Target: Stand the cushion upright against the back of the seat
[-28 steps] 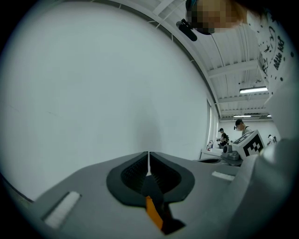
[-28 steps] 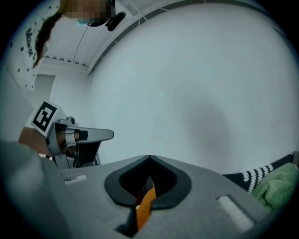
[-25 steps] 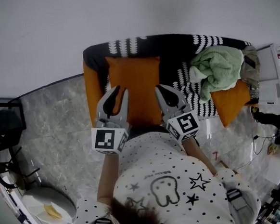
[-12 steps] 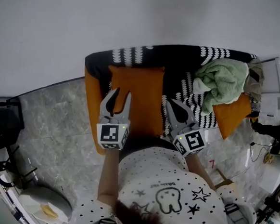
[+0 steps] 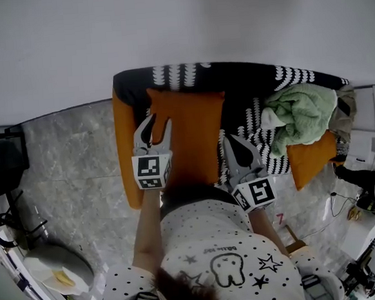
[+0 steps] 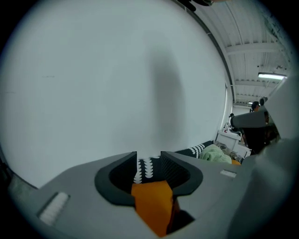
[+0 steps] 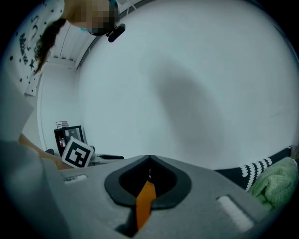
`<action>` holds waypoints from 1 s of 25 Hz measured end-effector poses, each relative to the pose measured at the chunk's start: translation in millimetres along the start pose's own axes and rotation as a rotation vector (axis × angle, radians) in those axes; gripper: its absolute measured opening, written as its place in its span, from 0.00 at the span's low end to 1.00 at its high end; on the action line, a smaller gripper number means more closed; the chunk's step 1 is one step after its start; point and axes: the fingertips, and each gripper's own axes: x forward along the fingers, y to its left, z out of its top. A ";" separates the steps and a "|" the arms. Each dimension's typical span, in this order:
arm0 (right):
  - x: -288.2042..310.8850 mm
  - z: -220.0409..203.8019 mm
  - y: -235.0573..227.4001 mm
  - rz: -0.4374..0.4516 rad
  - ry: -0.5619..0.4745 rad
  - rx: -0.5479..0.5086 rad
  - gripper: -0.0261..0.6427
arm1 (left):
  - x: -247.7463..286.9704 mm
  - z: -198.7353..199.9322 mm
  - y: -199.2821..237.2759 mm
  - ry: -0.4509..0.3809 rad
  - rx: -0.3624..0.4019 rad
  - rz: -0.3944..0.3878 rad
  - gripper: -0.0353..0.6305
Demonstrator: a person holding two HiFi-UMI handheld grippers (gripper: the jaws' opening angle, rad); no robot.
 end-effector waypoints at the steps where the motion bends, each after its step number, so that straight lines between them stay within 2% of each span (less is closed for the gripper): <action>1: 2.5 -0.6 -0.2 0.000 0.005 0.000 0.03 | 4.1 -6.3 4.3 0.015 -0.008 0.006 0.30; 6: 12.0 -6.3 -10.3 -0.010 0.032 0.006 0.03 | 29.9 -30.5 17.7 0.069 -0.034 0.025 0.33; 17: 40.4 -12.1 -16.5 -0.008 0.072 0.022 0.03 | 82.8 -70.8 46.1 0.168 -0.024 0.038 0.35; 25: 53.1 -20.5 -19.0 0.007 0.113 0.035 0.03 | 107.2 -104.9 57.8 0.213 -0.081 0.062 0.39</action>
